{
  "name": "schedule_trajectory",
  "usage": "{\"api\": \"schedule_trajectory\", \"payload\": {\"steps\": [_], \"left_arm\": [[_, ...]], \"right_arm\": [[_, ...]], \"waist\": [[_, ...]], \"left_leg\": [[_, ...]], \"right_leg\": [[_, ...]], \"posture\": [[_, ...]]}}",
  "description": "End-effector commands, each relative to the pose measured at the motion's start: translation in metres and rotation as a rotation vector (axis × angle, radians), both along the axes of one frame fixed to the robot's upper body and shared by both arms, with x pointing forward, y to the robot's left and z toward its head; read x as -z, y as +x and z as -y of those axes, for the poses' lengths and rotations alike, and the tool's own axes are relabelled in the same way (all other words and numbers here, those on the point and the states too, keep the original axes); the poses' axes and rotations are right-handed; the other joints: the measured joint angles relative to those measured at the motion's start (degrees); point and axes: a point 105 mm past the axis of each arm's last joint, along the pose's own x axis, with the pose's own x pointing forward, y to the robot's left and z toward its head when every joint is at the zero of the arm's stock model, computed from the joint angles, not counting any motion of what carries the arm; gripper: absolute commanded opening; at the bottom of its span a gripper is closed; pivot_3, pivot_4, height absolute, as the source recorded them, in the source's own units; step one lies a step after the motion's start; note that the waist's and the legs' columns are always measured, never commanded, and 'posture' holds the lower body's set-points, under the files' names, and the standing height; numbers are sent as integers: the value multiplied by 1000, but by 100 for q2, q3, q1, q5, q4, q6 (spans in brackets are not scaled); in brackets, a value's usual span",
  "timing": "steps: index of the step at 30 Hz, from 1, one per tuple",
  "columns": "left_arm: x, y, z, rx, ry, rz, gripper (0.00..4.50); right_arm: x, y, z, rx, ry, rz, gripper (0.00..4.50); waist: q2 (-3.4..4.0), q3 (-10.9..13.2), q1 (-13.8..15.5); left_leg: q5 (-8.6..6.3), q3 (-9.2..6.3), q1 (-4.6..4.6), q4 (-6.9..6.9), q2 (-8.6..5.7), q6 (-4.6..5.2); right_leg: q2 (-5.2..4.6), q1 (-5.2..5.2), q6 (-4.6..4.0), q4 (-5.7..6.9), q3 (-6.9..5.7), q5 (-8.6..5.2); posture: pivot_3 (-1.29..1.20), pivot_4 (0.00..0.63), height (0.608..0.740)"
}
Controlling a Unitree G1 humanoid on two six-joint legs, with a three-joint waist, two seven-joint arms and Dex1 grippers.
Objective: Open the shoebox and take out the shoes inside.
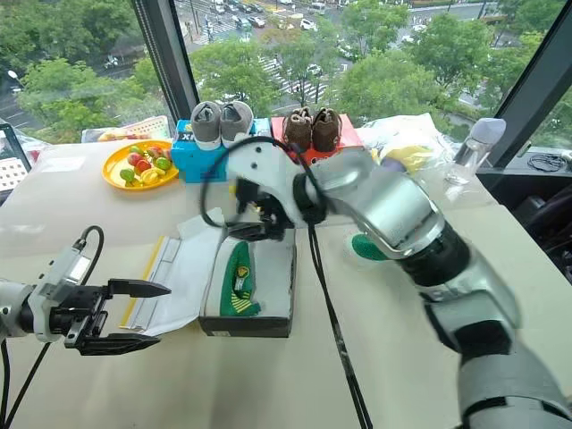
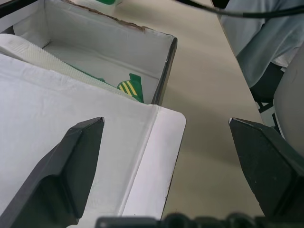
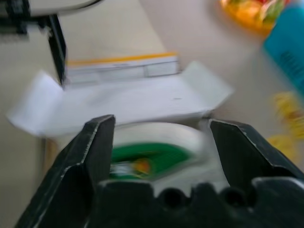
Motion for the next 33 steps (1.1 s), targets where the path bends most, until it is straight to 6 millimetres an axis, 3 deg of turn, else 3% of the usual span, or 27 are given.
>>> {"api": "schedule_trajectory", "payload": {"steps": [1,5,10,15,22,33], "left_arm": [[-7,3,2,20,-9,38,4500],[-9,4,6,28,-12,43,4500],[-10,2,7,32,-15,38,4500],[-10,1,8,26,-13,37,4500],[-11,0,9,20,-14,40,4500],[-11,0,10,17,-16,43,4500]], "right_arm": [[24,-1,-21,-329,-213,400,3763],[39,9,-37,-469,-267,565,3763],[40,27,-51,-493,-286,697,3763],[46,30,-57,-560,-338,778,3763],[87,14,-43,-707,-395,719,3763],[107,7,-34,-702,-377,637,3763]], "waist": [[-4,-1,-89],[-5,1,-163],[-4,1,-108],[-3,2,-35],[-3,2,-17],[-3,1,-18]], "left_leg": [[15,6,9,0,2,-26],[33,12,18,1,8,-54],[36,12,15,15,32,-59],[41,17,15,13,36,-68],[42,17,10,11,36,-71],[44,13,16,13,39,-75]], "right_leg": [[4,-1,-5,12,10,-1],[10,-5,-23,43,15,-1],[9,-8,-40,52,10,7],[11,-9,-47,51,9,3],[10,-8,-48,51,5,2],[13,-8,-49,53,7,1]], "posture": [[0,150,731],[0,150,731],[0,150,731],[0,150,731],[0,150,731],[0,150,731]]}}
